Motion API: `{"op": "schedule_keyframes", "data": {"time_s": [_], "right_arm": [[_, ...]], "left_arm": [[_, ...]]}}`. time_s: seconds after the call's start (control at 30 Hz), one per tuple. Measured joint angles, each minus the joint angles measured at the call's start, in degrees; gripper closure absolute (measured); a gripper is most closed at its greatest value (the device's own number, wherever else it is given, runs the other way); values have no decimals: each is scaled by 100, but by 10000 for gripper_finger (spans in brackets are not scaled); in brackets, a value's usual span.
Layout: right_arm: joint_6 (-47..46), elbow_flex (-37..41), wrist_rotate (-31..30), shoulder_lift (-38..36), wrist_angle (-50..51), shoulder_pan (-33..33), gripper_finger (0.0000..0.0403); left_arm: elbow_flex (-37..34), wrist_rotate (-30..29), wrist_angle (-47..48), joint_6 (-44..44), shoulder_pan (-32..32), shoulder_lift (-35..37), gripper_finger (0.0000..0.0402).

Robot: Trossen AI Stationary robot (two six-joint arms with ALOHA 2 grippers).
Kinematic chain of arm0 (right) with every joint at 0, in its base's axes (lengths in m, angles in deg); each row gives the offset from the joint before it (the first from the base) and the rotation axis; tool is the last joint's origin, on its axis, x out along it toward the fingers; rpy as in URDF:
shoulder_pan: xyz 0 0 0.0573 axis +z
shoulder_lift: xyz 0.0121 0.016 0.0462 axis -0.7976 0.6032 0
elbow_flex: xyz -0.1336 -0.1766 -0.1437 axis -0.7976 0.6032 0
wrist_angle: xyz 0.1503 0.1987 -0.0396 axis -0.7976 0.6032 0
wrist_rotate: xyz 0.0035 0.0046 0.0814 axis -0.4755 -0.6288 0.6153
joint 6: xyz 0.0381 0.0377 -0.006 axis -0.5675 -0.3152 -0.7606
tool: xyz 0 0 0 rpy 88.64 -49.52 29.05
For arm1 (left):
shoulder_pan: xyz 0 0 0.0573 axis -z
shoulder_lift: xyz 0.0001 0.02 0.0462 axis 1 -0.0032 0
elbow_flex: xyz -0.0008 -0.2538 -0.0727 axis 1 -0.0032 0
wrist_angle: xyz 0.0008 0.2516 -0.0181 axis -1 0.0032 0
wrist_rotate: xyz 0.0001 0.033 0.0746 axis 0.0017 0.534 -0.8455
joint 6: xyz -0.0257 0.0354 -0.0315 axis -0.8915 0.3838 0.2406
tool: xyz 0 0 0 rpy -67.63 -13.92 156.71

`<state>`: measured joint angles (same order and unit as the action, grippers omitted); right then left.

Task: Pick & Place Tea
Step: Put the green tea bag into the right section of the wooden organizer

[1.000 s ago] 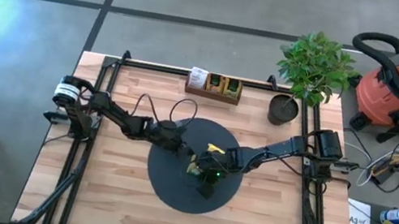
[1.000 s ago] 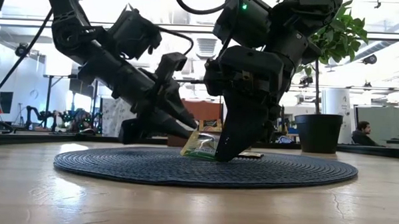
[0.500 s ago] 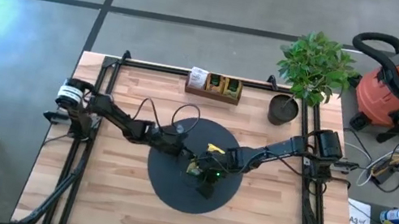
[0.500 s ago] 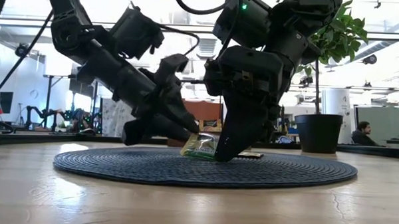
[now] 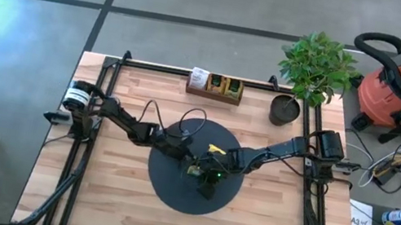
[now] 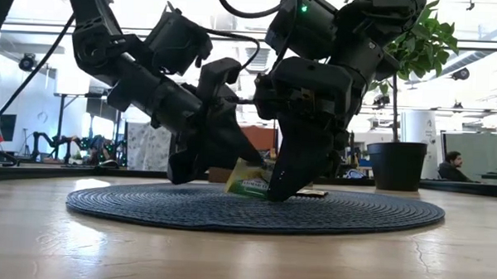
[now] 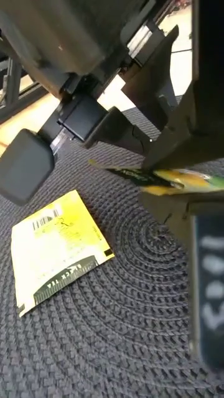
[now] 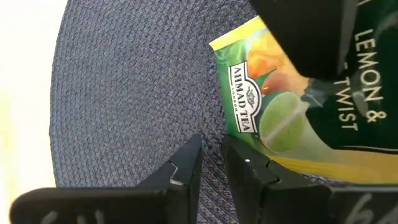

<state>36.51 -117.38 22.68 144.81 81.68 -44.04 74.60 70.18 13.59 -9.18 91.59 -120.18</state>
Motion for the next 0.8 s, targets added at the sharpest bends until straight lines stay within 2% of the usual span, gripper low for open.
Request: {"op": "schedule_keyframes", "data": {"time_s": [0.1, 0.17, 0.4, 0.53, 0.7, 0.8], "right_arm": [[6, 0, 0, -2, 0, 0, 335], [7, -1, 0, -6, 2, 0, 335], [11, 26, -42, -373, 261, 0, 335], [58, 15, -244, -917, 943, 0, 335], [173, 13, -974, -1800, 2140, 2, 335], [152, 13, -1516, -2348, 2593, 1, 335]], "left_arm": [[22, 0, 19, 71, 21, 0, 381], [52, 2, 9, 137, 29, 0, 395], [69, -173, 157, 242, -7, 7, 401], [48, -177, 334, 274, -58, 43, 401], [50, -313, 334, 571, -225, 471, 401], [180, -406, 370, 1292, -519, 866, 401]]}}
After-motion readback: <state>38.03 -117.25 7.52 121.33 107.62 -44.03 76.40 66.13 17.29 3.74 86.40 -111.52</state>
